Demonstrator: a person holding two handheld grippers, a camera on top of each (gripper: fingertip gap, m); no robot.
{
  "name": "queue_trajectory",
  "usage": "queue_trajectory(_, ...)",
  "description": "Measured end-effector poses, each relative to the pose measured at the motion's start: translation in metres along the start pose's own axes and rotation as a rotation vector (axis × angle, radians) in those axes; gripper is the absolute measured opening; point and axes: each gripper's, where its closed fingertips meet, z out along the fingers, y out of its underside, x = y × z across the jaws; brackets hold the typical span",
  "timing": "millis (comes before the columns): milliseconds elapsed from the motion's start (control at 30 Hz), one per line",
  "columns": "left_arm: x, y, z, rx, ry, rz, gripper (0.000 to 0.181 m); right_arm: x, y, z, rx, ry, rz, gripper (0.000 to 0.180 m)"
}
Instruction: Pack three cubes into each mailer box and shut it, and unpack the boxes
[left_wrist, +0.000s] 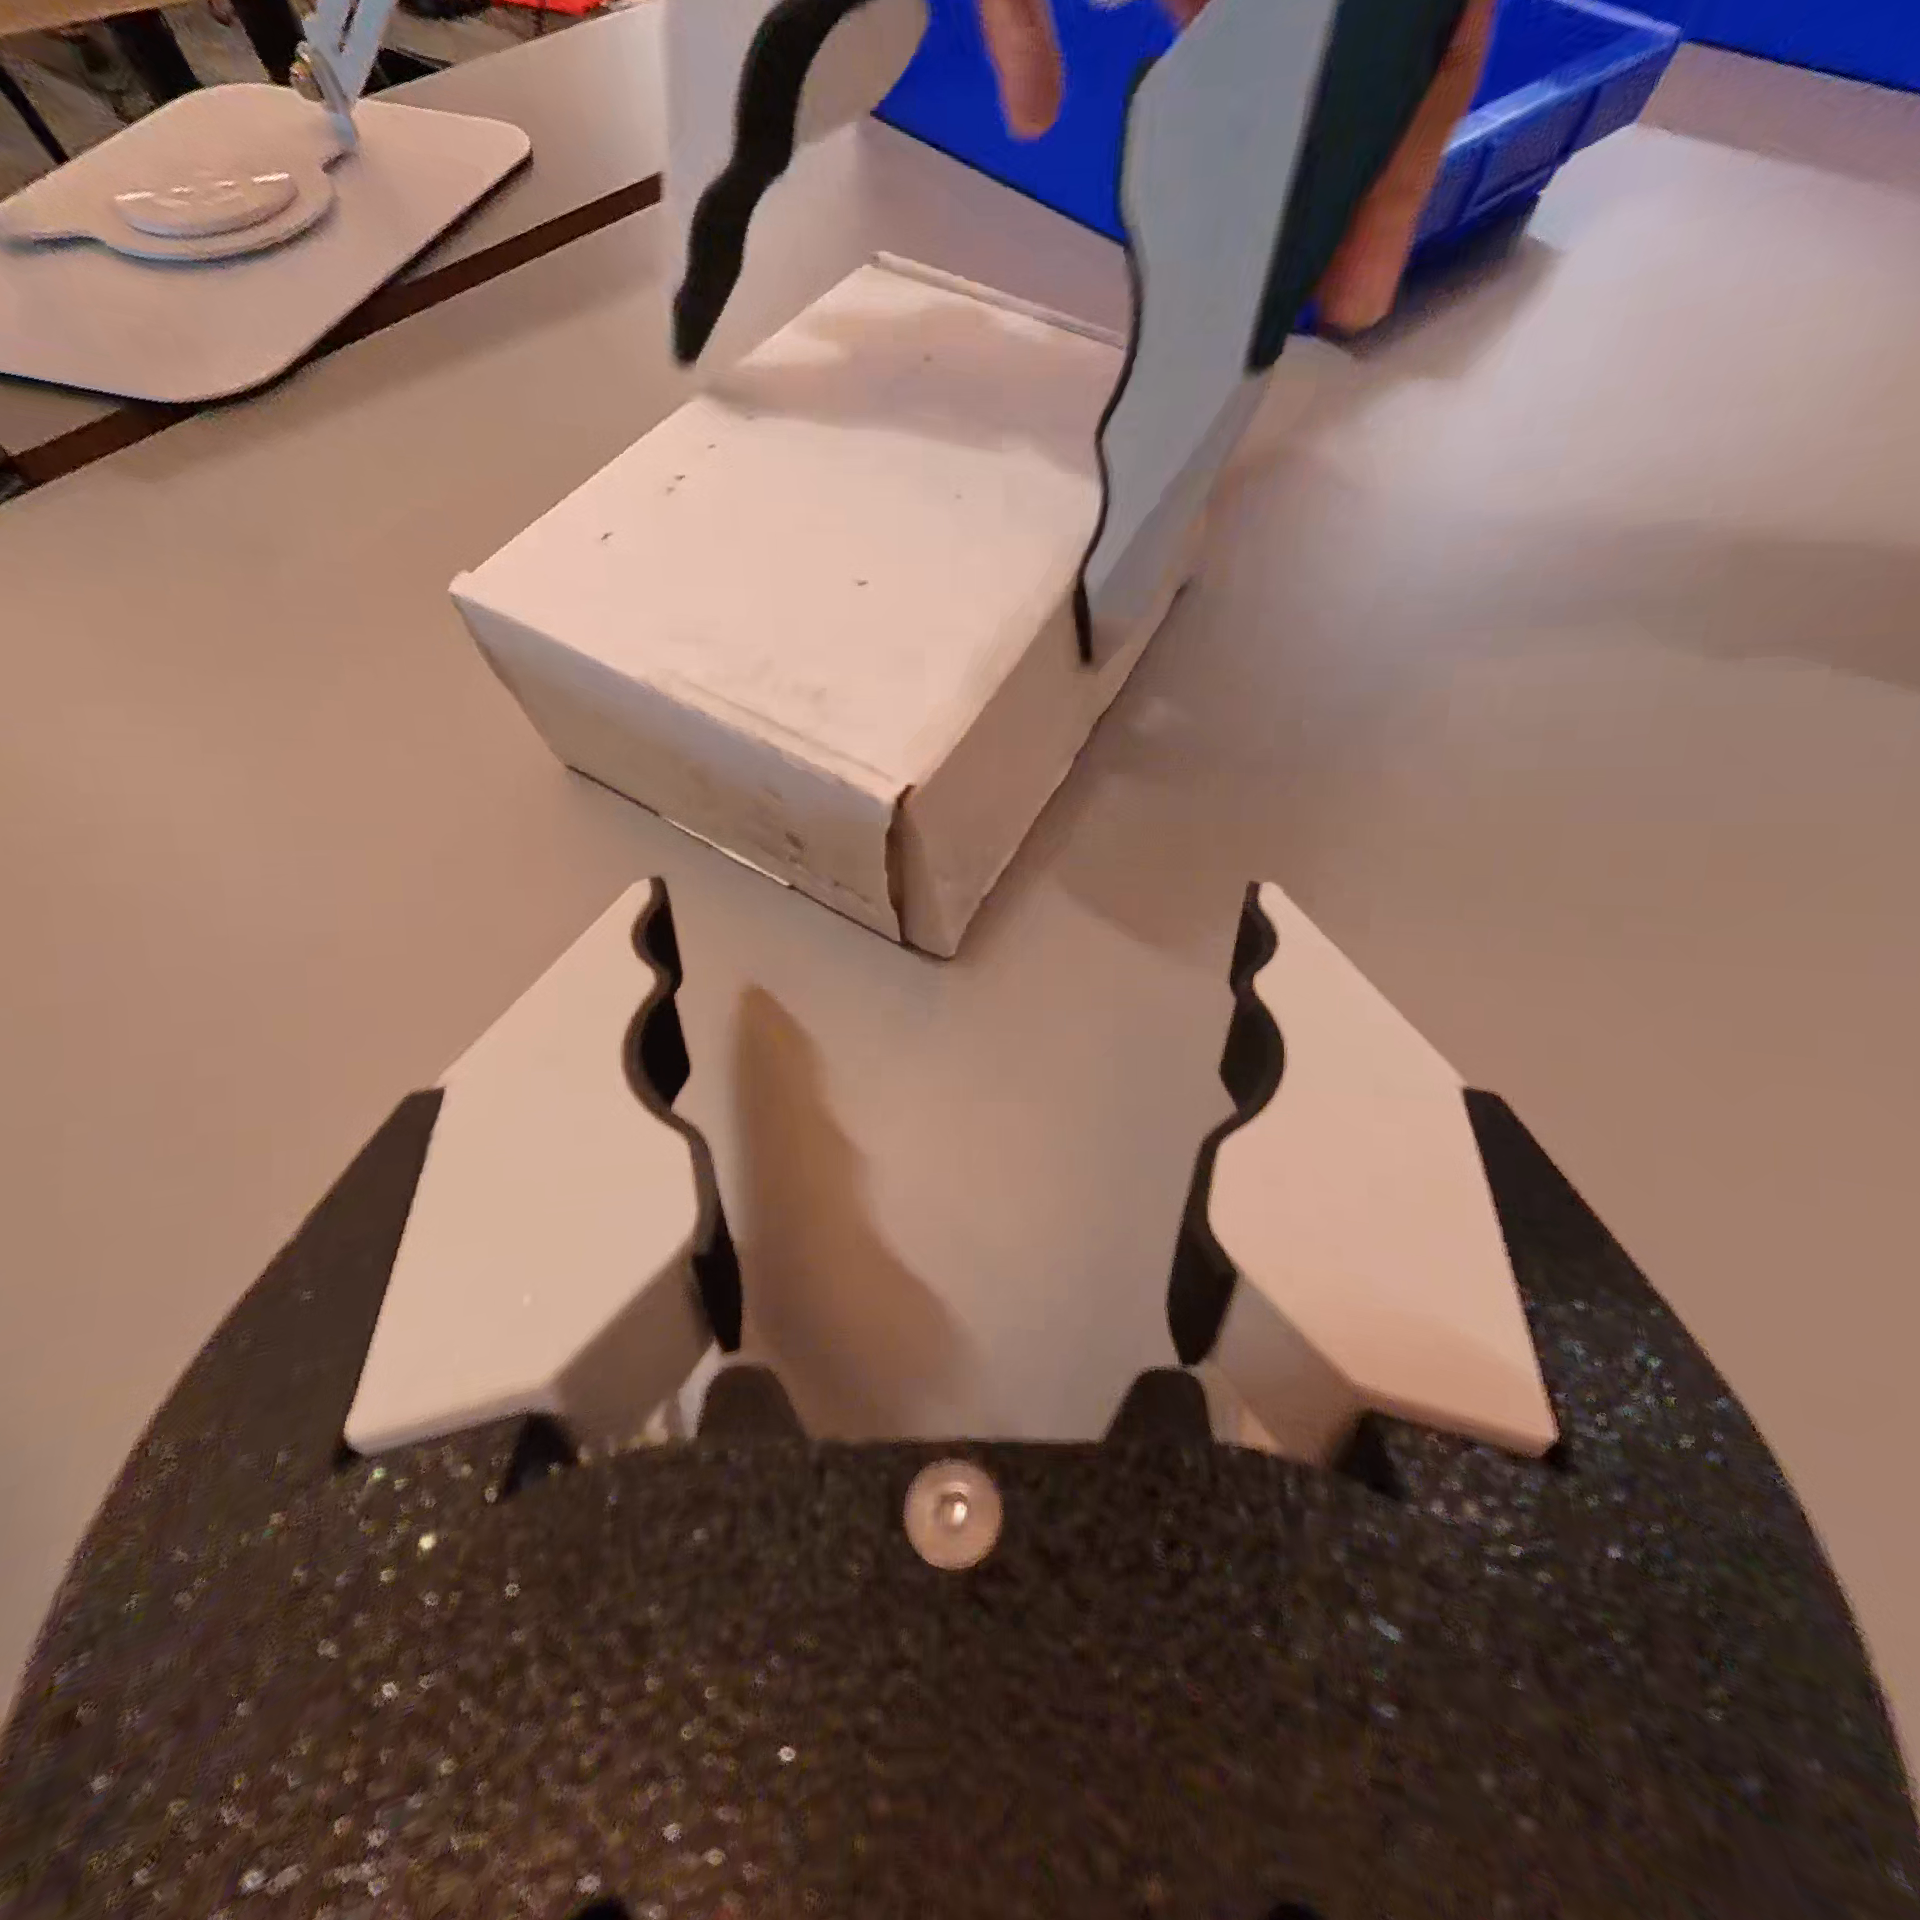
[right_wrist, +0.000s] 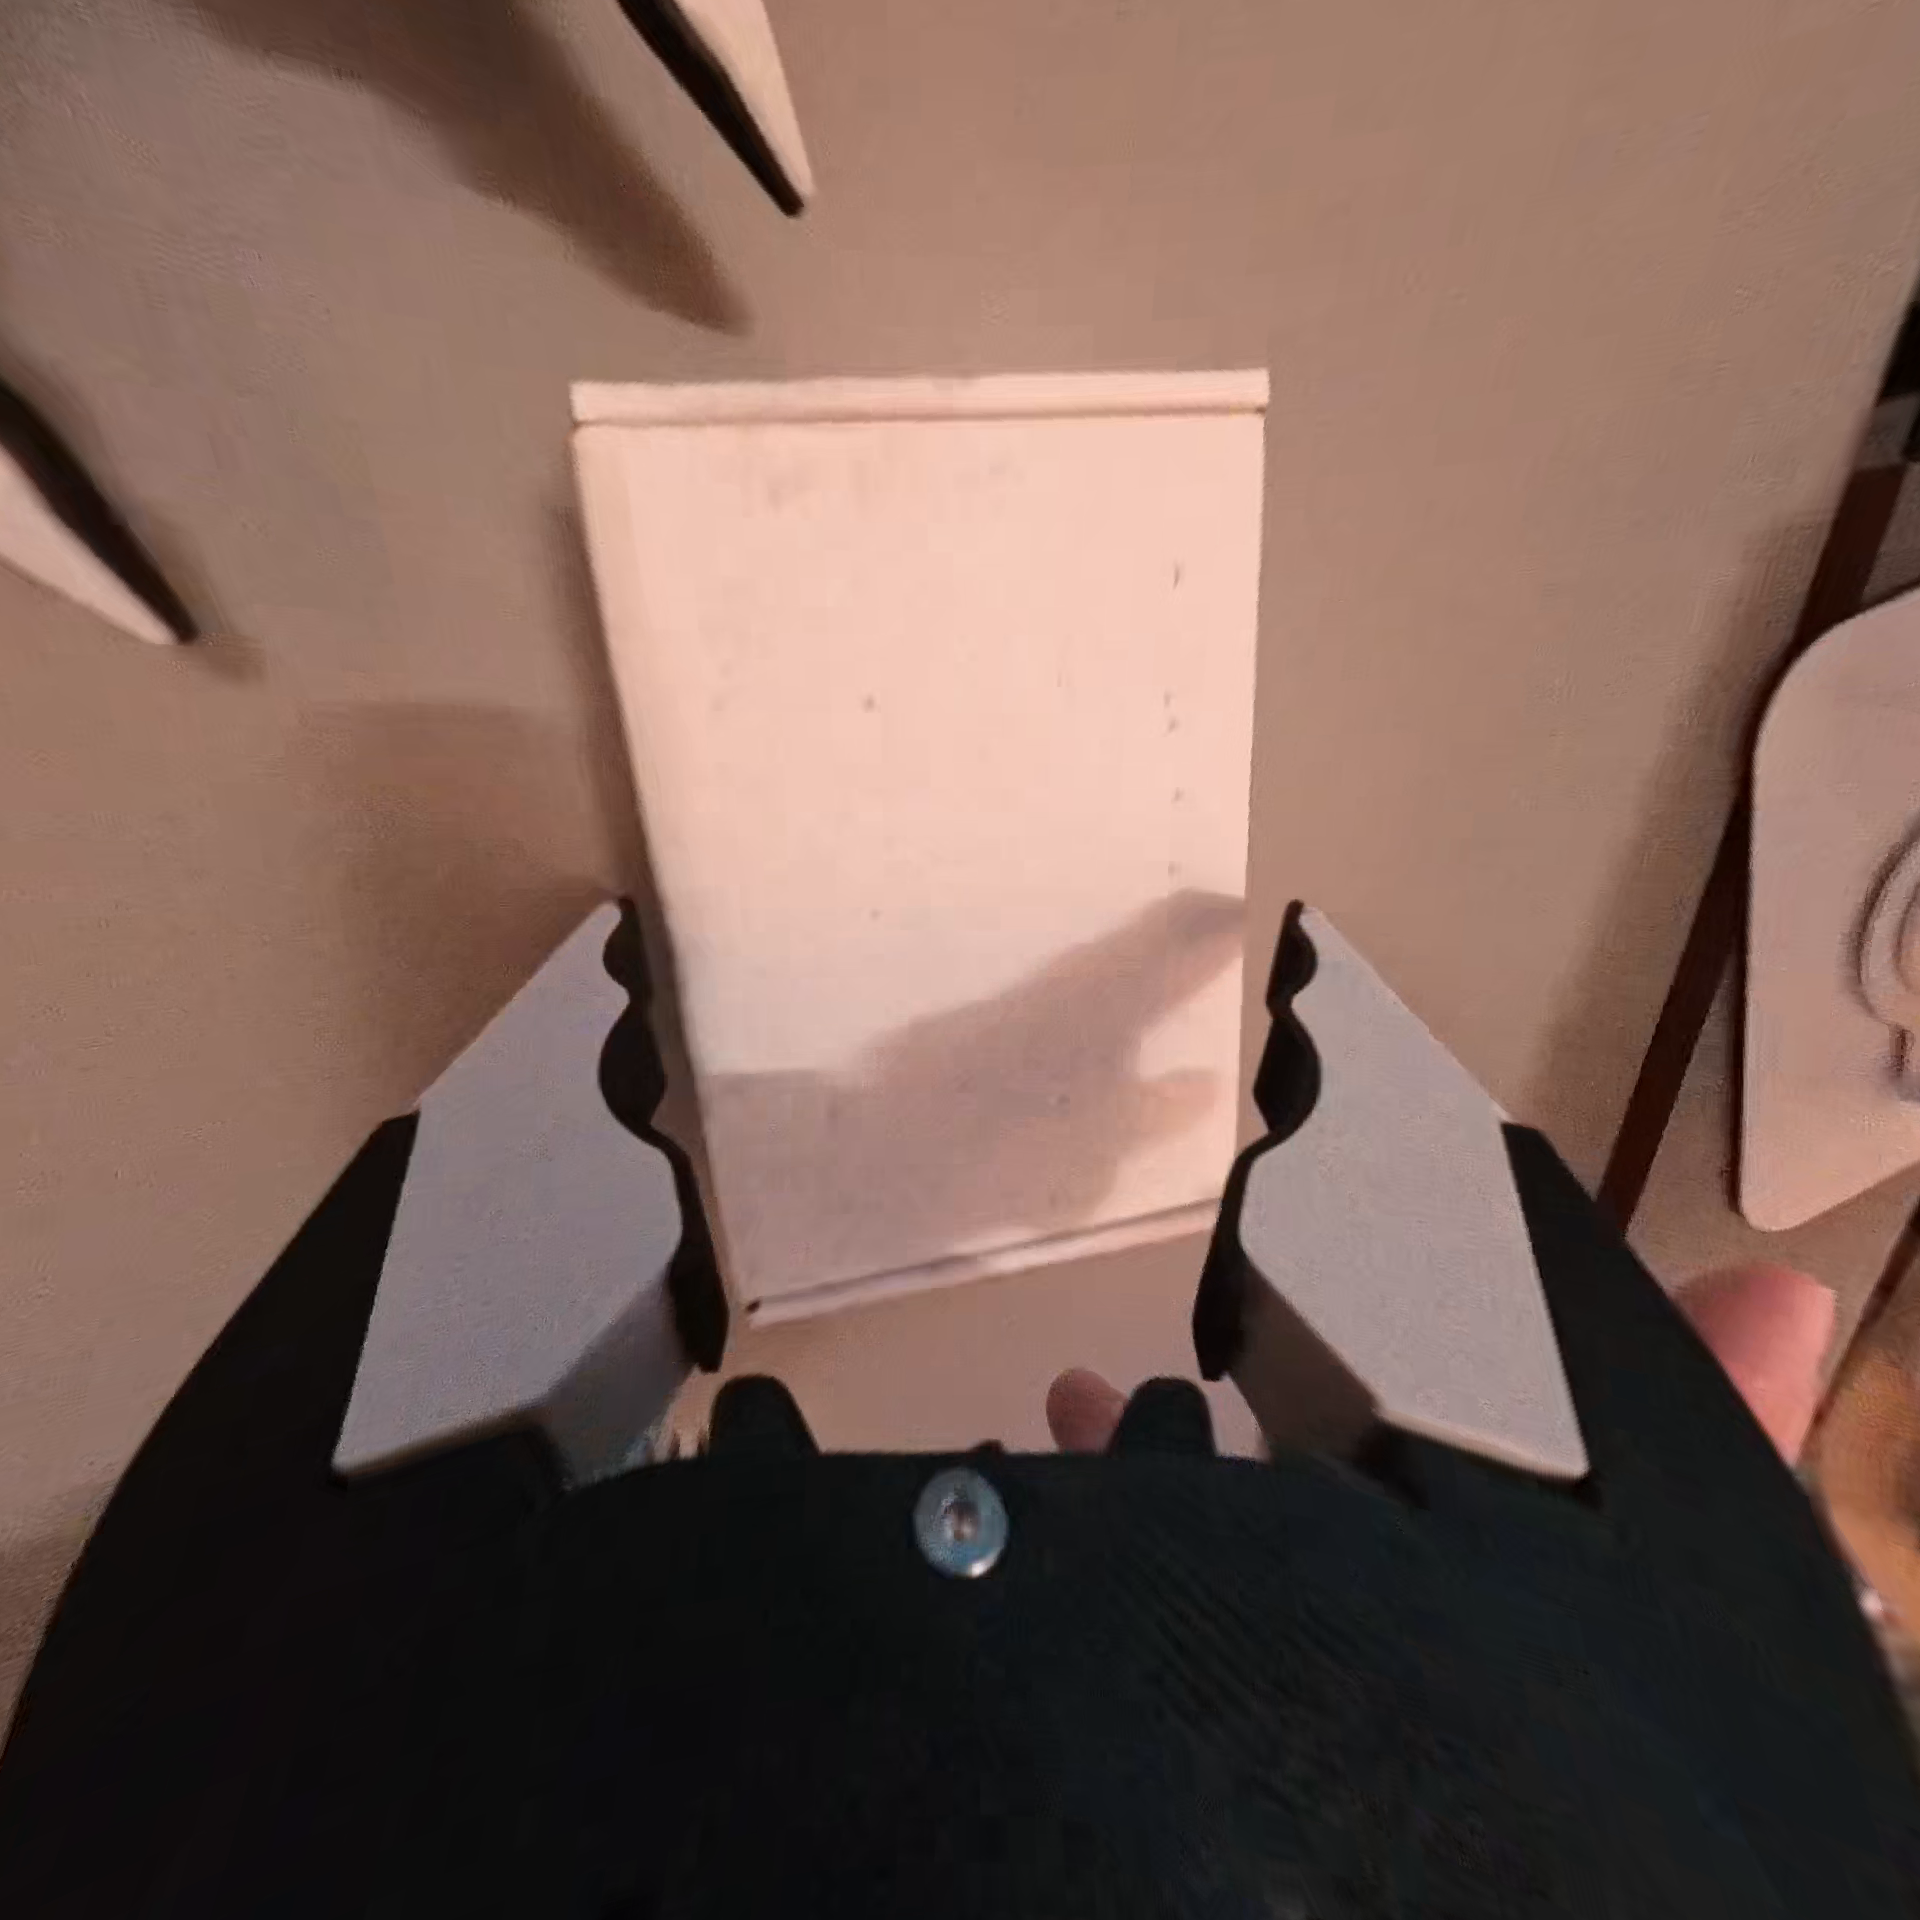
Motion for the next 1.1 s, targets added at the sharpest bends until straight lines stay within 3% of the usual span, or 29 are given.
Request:
queue_trajectory(33,-0.001,0.000,-0.002,0.008,-0.016,0.001,0.104,0.000,-0.005,0.009,-0.022,-0.028,-0.030,0.120)
queue_trajectory(133,-0.002,-0.003,-0.009,0.050,-0.045,0.003,0.105,-0.010,-0.004,0.031,-0.152,-0.124,-0.095,0.144)
queue_trajectory(233,-0.002,0.000,-0.010,0.034,-0.043,-0.011,0.105,-0.007,0.009,0.037,-0.274,-0.131,-0.155,0.143)
queue_trajectory(333,-0.001,0.002,-0.009,0.019,-0.030,-0.017,0.105,-0.019,-0.008,0.015,-0.139,-0.187,-0.163,0.143)
queue_trajectory(400,-0.001,0.002,-0.009,0.018,-0.018,-0.027,0.105,-0.003,0.003,-0.023,-0.136,-0.134,-0.160,0.141)
queue_trajectory(567,-0.003,-0.002,-0.012,0.050,-0.021,-0.040,0.103,0.081,0.090,-0.149,-0.223,0.119,-0.077,0.141)
queue_trajectory(667,-0.002,-0.003,-0.014,0.063,-0.028,-0.024,0.103,0.111,0.182,-0.178,-0.325,0.136,0.054,0.141)
queue_trajectory(833,0.000,-0.001,-0.012,0.043,-0.027,-0.009,0.103,0.122,0.299,-0.145,-0.362,0.096,0.265,0.142)
queue_trajectory(1100,0.000,-0.002,-0.015,0.057,0.000,-0.041,0.103,0.113,0.355,-0.080,-0.475,-0.024,0.264,0.142)
